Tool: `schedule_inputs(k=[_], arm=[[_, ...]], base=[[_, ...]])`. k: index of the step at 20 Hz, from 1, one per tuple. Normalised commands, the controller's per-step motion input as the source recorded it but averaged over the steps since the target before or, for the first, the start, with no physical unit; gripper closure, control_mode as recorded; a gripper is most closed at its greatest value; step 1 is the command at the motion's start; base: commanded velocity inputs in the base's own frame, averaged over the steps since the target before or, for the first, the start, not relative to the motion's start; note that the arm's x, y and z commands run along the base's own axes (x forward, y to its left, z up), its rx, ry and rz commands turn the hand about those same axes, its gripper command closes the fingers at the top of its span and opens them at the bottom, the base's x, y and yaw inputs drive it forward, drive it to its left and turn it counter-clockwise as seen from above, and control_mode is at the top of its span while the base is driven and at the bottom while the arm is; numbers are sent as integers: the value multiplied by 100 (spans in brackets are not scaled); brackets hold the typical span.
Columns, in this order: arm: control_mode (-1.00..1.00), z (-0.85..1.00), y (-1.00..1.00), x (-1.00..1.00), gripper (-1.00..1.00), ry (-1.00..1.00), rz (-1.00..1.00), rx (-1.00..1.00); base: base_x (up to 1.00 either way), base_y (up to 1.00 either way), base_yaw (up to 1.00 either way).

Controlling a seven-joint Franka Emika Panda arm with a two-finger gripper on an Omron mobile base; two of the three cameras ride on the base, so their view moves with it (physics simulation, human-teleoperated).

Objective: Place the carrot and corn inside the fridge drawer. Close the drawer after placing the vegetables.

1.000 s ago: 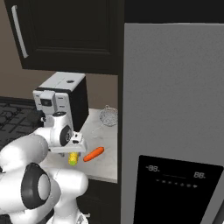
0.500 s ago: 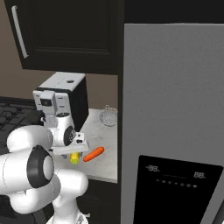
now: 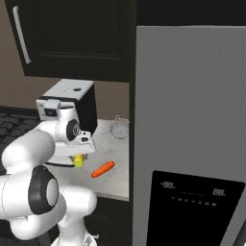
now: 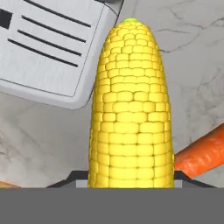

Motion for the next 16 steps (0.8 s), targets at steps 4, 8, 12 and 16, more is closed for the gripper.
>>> schedule_inputs(k=[4, 8, 12, 16], arm=[[-100, 100, 2, -87, 100, 0, 0, 0], [-100, 100, 4, -91, 100, 0, 0, 0], [-100, 77, -2, -78, 100, -4, 0, 0], [-100, 19, 0, -43, 100, -4, -7, 0]], base=[[0, 0, 0], [0, 0, 0], [0, 0, 0], [0, 0, 0]])
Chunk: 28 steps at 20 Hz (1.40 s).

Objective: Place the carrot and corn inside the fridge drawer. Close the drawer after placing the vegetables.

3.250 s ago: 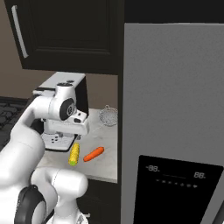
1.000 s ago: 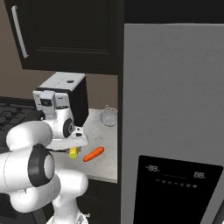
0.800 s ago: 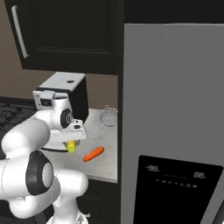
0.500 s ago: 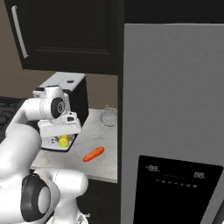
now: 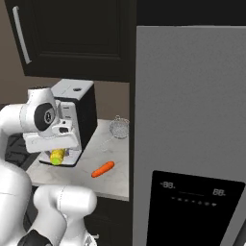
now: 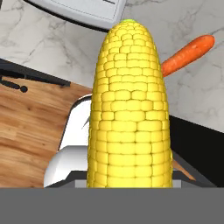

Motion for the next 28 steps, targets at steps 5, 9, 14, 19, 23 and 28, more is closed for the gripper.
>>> schedule_inputs(k=[5, 9, 14, 19, 23, 28], arm=[[-100, 0, 0, 0, 100, 0, 0, 0], [100, 0, 0, -23, 100, -2, 0, 0], [100, 0, 0, 0, 100, 0, 0, 0], [100, 0, 0, 0, 100, 0, 0, 0], [100, 0, 0, 0, 100, 0, 0, 0], [100, 0, 0, 0, 100, 0, 0, 0]], base=[[0, 0, 0], [-39, 13, -3], [-90, 64, -19], [-68, 48, -51], [-69, -4, -65], [-35, -69, -50]])
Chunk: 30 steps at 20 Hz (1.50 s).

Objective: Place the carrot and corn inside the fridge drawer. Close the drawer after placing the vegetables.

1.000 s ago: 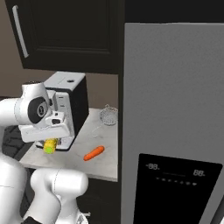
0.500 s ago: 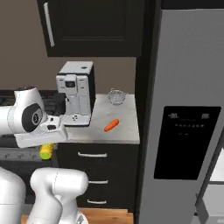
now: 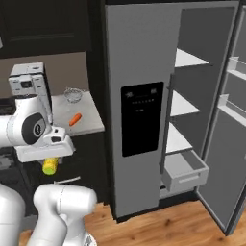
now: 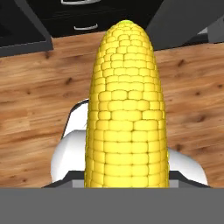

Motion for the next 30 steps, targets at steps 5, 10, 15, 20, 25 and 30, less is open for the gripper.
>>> schedule_inputs(k=[5, 10, 15, 20, 25, 30], arm=[[100, 0, 0, 0, 100, 0, 0, 0], [100, 0, 0, 0, 100, 0, 0, 0], [100, 0, 0, 0, 100, 0, 0, 0], [100, 0, 0, 0, 100, 0, 0, 0], [100, 0, 0, 0, 100, 0, 0, 0], [-100, -11, -27, 28, 100, 0, 0, 9]], base=[[-2, -72, -11], [5, -49, 0], [6, -68, -6], [29, -75, -8], [9, -70, -1], [0, -32, 0]])
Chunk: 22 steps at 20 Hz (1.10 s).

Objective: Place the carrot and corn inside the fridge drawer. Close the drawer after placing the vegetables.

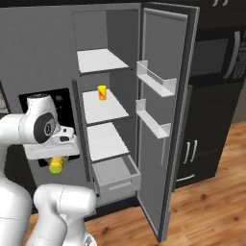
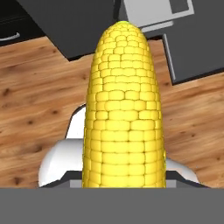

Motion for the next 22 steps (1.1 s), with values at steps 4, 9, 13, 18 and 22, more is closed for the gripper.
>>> schedule_inputs(k=[4, 9, 13, 18, 22], arm=[[-100, -22, -83, 73, 100, 0, 4, 19], [-100, -43, -26, 62, 100, 0, 6, 7], [100, -43, -9, 74, 100, 0, 6, 5], [100, 0, 0, 0, 100, 0, 0, 0], [-100, -75, -4, 10, 100, -1, 18, -1]], base=[[0, 0, 0], [0, 0, 0], [25, -3, 3], [41, -14, 17], [1, 0, 6]])
